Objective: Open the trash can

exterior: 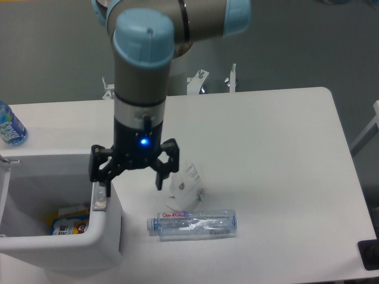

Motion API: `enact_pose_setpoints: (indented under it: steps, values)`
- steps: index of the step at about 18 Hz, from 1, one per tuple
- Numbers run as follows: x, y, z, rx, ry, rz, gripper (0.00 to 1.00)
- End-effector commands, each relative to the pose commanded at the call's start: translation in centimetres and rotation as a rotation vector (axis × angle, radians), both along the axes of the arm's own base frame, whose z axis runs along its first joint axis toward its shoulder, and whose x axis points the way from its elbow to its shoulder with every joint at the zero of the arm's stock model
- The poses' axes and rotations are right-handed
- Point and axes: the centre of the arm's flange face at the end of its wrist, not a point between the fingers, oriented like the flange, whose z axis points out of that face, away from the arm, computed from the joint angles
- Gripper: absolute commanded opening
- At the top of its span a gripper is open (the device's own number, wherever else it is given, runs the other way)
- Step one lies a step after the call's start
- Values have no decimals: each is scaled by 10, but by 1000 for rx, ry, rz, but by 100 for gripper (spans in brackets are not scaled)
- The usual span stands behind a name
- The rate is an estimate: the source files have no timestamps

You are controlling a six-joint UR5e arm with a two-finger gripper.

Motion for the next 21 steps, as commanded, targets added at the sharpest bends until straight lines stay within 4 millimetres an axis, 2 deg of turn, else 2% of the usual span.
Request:
enact_pose_setpoints:
  steps: [2,4,6,8,12,14,16,21]
  values:
    - [-23,-16,7,-33,62,56,100]
    - [-61,-48,13,-81,122,116,100]
    - [-94,-75,11,-123,153,121,100]
    - [-133,-112,5,-200,200,86,100]
    - [-194,-189,-20,-439,254,-24,100]
    - [-217,-227,-30,-514,250,-85,100]
    - [-233,-256,-33,-547,249,-116,100]
    - [-258,-295,-40,-573,236,-132,100]
